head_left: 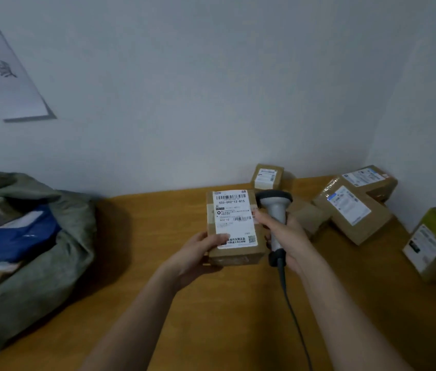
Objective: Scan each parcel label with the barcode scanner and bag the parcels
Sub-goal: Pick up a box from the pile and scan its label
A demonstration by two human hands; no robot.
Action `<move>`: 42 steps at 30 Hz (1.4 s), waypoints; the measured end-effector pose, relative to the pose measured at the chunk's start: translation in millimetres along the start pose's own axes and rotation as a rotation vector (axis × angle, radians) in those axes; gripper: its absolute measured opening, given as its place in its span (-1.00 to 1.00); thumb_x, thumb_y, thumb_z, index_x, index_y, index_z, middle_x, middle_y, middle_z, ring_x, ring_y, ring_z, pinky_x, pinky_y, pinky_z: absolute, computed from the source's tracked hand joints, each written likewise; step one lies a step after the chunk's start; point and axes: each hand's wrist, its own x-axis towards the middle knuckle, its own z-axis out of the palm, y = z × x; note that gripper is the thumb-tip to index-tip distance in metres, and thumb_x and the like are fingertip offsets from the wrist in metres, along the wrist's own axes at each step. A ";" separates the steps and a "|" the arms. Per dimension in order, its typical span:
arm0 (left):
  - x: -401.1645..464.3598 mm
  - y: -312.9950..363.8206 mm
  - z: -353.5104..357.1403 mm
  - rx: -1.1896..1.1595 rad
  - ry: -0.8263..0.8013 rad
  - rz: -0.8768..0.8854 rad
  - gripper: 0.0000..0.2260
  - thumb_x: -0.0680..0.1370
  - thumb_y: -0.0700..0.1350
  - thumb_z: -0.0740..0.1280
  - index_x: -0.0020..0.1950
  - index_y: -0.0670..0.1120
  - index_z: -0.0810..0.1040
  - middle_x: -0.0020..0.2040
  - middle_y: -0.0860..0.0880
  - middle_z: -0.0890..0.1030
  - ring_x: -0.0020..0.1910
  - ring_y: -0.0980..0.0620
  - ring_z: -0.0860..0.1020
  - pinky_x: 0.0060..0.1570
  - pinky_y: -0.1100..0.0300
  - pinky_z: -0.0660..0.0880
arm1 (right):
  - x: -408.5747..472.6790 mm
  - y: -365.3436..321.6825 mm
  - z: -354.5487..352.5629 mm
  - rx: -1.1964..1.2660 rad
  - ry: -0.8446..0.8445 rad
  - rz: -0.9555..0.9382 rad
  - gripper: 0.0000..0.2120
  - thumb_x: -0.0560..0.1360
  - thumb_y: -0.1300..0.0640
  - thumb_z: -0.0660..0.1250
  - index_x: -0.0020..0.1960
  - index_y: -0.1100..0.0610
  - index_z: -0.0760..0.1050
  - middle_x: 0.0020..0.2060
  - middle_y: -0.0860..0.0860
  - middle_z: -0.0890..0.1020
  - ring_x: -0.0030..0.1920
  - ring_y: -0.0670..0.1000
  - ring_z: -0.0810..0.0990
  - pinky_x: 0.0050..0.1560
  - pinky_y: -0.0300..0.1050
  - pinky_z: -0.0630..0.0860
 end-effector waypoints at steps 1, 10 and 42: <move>-3.2 -2.4 -15.0 0.006 0.048 0.019 -0.32 0.30 0.05 0.54 0.37 -0.06 0.44 0.14 -0.08 0.66 0.10 -0.07 0.60 0.17 -0.06 0.53 | -5.6 -4.1 14.2 -0.075 0.024 -0.010 -0.49 0.39 -0.17 0.50 0.21 0.10 0.52 -0.13 0.06 0.67 -0.12 0.04 0.64 -0.10 -0.01 0.59; -10.9 -26.4 -110.2 -0.092 0.268 0.032 -0.25 0.30 0.07 0.57 0.42 0.00 0.36 0.16 -0.01 0.64 0.08 -0.04 0.62 0.00 0.04 0.52 | -83.1 -54.4 98.1 -0.219 -0.141 -0.124 -0.63 0.64 -0.08 0.19 0.21 0.20 0.49 -0.26 0.12 0.55 -0.37 -0.02 0.53 -0.38 -0.17 0.48; -24.6 -43.8 -150.5 -0.424 0.728 0.057 -0.25 0.31 0.06 0.57 0.38 -0.19 0.37 0.15 -0.10 0.61 0.06 -0.06 0.61 0.04 0.04 0.56 | -79.3 -80.6 128.6 -0.135 -0.359 -0.087 -0.74 0.57 0.01 0.34 0.10 0.20 0.54 0.04 0.13 0.67 -0.40 -0.06 0.48 -0.40 -0.18 0.45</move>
